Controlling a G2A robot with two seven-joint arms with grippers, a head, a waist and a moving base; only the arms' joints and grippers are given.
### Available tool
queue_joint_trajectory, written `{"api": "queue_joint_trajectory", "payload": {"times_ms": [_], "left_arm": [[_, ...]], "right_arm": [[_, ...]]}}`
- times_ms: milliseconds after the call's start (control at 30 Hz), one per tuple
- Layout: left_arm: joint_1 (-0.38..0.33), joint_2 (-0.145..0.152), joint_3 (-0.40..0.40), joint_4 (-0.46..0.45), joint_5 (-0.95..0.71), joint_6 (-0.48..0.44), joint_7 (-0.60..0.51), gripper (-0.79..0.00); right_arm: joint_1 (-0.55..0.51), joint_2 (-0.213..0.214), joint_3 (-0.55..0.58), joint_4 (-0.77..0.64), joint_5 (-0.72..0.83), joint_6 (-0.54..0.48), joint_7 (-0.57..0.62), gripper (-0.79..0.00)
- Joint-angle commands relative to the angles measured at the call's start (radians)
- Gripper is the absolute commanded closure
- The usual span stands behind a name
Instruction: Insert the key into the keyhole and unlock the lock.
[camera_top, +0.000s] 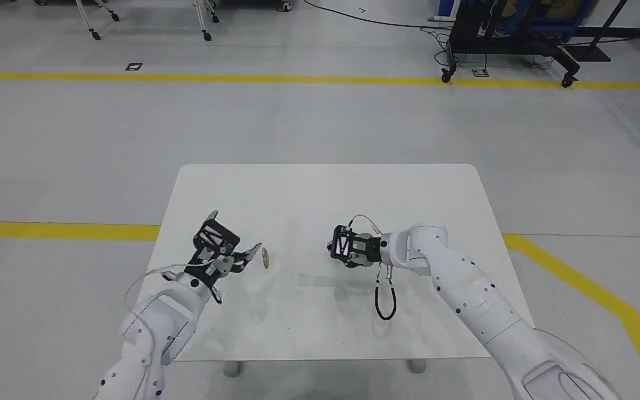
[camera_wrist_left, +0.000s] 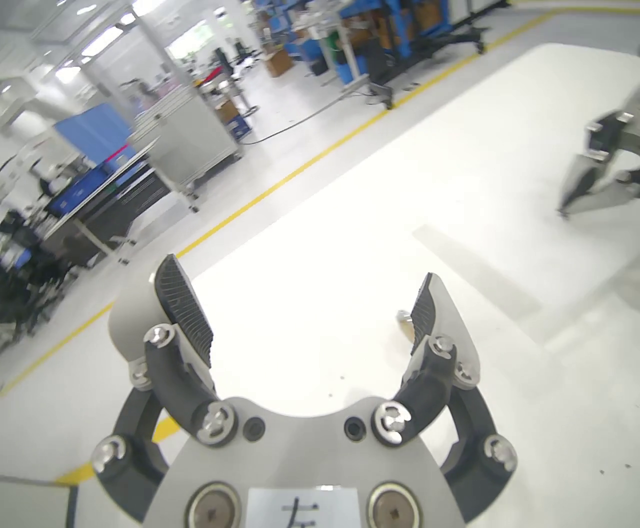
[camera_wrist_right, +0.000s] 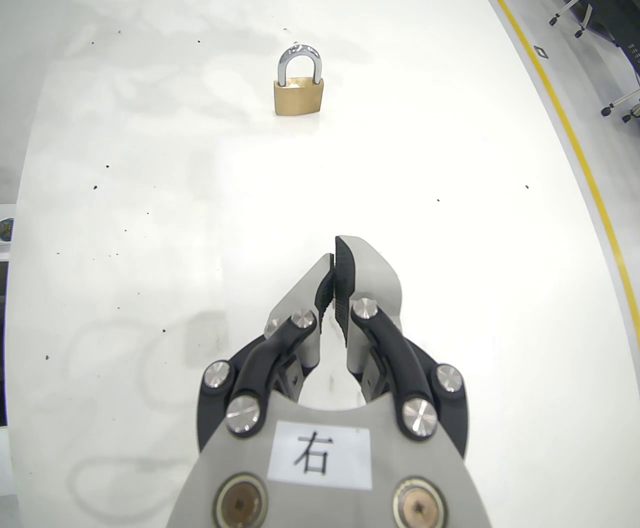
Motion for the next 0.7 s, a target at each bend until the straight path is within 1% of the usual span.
{"api": "queue_joint_trajectory", "payload": {"times_ms": [0, 67, 200, 267, 333, 467, 533, 567, 667], "left_arm": [[-0.082, -0.007, 0.055, 0.034, -0.034, -0.045, -0.041, -0.785], [-0.152, -0.014, 0.106, 0.074, -0.034, -0.058, -0.076, -0.785], [-0.285, -0.033, 0.236, 0.165, -0.011, -0.117, -0.161, -0.785], [-0.338, -0.043, 0.297, 0.212, 0.002, -0.135, -0.174, -0.785], [-0.383, -0.054, 0.343, 0.257, 0.013, -0.127, -0.193, -0.785], [-0.443, -0.073, 0.415, 0.327, 0.083, -0.058, -0.27, -0.785], [-0.456, -0.082, 0.442, 0.352, 0.1, -0.024, -0.306, -0.785], [-0.461, -0.085, 0.455, 0.365, 0.114, -0.011, -0.328, -0.785], [-0.473, -0.095, 0.478, 0.4, 0.121, 0.012, -0.356, -0.785]], "right_arm": [[0.0, 0.0, 0.0, 0.0, 0.0, 0.0, 0.0, 0.0], [0.0, 0.0, 0.0, 0.0, 0.0, 0.0, 0.0, 0.0], [0.0, 0.0, 0.0, 0.0, 0.0, 0.0, 0.0, 0.0], [0.0, 0.0, 0.0, 0.0, 0.0, 0.0, 0.0, 0.0], [0.0, 0.0, 0.0, 0.0, 0.0, 0.0, 0.0, 0.0], [0.0, 0.0, 0.0, 0.0, 0.0, 0.0, 0.0, 0.0], [0.0, 0.0, 0.0, 0.0, 0.0, 0.0, 0.0, 0.0], [-0.008, 0.0, 0.002, -0.005, 0.002, 0.017, -0.008, 0.0], [-0.025, 0.008, 0.019, -0.017, -0.009, 0.026, -0.04, 0.0]]}}
